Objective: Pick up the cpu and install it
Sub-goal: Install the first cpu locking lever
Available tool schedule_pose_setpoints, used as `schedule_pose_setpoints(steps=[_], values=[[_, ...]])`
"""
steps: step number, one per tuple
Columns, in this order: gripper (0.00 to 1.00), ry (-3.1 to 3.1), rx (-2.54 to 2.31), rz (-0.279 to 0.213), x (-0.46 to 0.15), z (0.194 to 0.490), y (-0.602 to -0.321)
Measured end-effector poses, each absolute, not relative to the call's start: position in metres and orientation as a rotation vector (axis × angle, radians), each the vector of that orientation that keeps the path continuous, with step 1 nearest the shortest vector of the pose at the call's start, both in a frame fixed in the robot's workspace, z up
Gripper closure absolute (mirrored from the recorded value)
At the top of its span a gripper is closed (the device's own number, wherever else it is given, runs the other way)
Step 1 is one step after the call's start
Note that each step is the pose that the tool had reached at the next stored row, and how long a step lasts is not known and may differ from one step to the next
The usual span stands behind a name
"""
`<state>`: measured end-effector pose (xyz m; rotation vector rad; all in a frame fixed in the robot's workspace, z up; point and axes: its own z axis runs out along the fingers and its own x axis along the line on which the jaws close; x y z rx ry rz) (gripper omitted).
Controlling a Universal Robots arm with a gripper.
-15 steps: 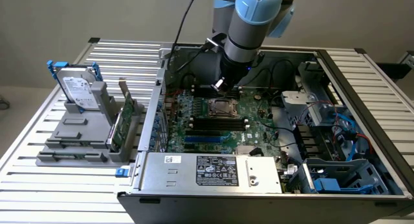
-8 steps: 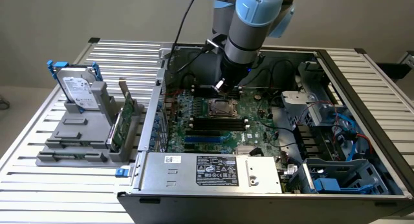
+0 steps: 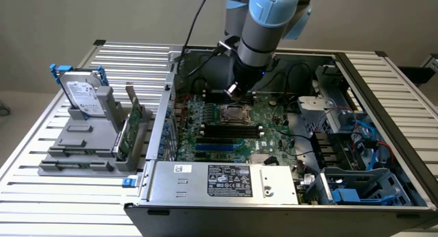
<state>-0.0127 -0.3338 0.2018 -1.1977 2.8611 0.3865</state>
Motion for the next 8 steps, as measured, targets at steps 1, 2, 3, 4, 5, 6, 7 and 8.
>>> schedule_pose_setpoints(steps=[1,2,3,4,5,6,7,8], values=[[0.89,2.861,-1.198,0.386,-0.013,0.202,-0.333],[0.89,2.861,-1.198,0.386,-0.013,0.202,-0.332],[0.89,2.861,-1.198,0.386,-0.013,0.202,-0.331],[0.89,2.862,-1.198,0.385,-0.013,0.202,-0.33],[0.89,2.862,-1.198,0.385,-0.013,0.202,-0.329],[0.89,2.862,-1.198,0.385,-0.013,0.201,-0.328],[0.89,2.865,-1.198,0.386,-0.013,0.202,-0.328],[0.89,2.865,-1.199,0.386,-0.014,0.22,-0.328]])
